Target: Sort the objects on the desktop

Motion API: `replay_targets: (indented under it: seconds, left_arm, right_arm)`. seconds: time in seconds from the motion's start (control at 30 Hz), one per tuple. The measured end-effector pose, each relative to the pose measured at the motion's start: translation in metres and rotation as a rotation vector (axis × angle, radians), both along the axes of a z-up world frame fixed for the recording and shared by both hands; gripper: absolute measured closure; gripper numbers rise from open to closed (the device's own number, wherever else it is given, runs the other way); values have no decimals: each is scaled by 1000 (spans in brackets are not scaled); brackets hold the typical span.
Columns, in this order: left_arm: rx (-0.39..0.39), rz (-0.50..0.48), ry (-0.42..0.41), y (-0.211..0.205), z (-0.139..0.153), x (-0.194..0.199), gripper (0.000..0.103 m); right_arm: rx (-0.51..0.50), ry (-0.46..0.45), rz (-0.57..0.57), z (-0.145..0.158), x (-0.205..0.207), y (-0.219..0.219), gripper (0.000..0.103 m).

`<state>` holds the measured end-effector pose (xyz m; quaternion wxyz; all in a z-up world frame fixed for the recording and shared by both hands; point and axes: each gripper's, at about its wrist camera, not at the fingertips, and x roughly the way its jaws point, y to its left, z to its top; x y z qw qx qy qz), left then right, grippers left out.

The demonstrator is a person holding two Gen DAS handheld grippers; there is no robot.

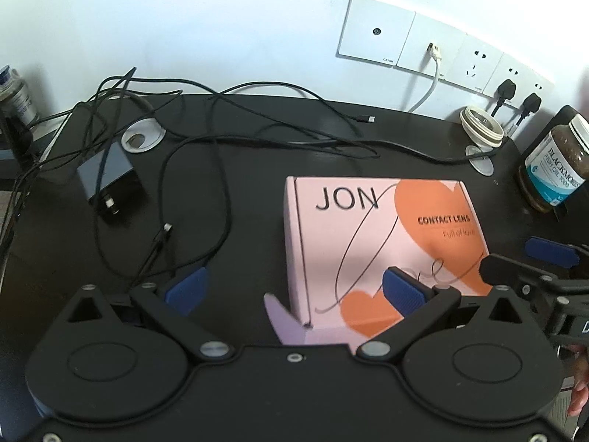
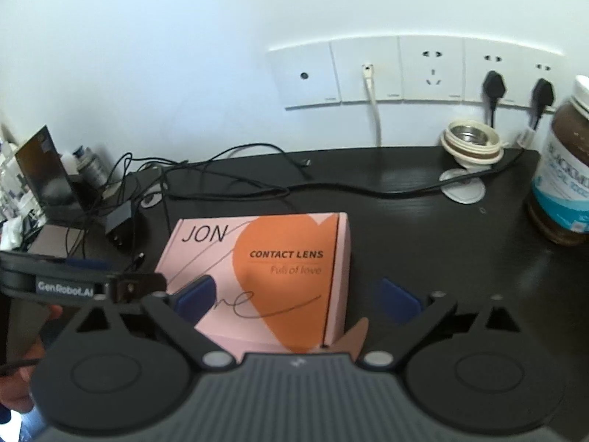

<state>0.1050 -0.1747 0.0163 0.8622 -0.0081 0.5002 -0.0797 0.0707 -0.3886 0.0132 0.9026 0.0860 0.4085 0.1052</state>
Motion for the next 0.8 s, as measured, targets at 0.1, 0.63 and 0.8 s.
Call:
replay_targets:
  seconds: [0.1,0.63,0.8]
  left_arm:
    - [12,5,14,3,-1,-9,0]
    - [100,57,24,24,-7,-62,0]
    - [122,49,24,32,-8,-82,0]
  right_arm:
    - [-4,8,-9,-1,-11,4,4]
    - [-42,63,-88,-10,-60,22,3]
    - [-58,74,-91,-13,-80,33,3]
